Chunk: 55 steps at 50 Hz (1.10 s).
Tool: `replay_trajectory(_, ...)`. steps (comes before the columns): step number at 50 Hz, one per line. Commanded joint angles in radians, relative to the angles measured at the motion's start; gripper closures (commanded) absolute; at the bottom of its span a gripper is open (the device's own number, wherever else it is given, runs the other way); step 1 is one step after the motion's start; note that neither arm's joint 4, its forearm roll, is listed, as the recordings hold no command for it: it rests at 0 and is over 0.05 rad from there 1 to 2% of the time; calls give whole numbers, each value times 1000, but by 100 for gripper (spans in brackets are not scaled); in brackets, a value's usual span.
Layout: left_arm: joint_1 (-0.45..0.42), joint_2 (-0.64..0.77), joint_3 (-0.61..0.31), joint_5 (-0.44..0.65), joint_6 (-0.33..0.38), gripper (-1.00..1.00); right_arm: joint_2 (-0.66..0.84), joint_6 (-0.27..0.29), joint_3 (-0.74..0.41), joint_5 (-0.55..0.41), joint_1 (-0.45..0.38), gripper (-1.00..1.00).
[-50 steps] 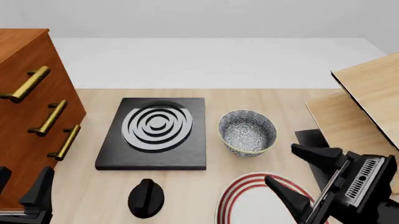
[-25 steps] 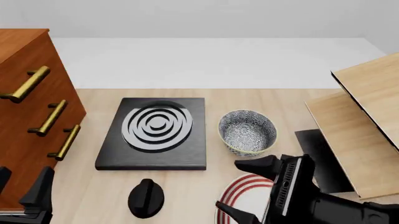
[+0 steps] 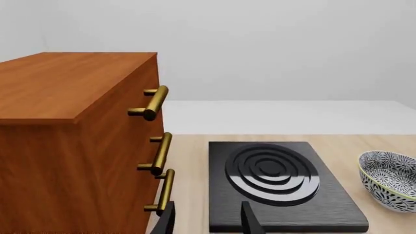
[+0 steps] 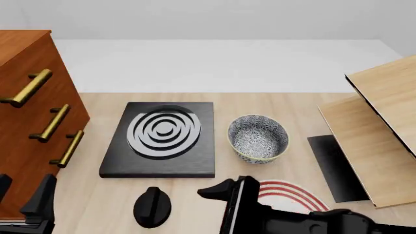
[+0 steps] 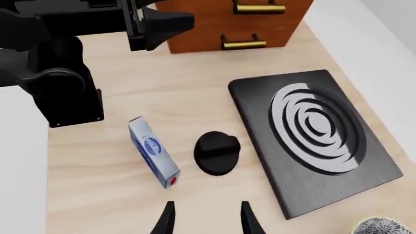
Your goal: Pick up the cream cheese and put it in the bowl.
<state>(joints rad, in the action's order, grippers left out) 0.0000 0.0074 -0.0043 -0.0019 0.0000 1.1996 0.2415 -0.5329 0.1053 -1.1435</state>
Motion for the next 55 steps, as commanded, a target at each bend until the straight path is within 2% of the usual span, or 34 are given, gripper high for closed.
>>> replay_trajectory(1,0,0,0,0,0,-100,120,-12,-46,36,-54,-100)
replay_trajectory(21,0,0,0,0,0,-100,276,-34,-99,72,-121,-100)
replay_trajectory(42,0,0,0,0,0,-100,368,-42,-130,121,-129,-100)
replay_trajectory(55,0,0,0,0,0,-100,425,-67,-143,157,-148,-100)
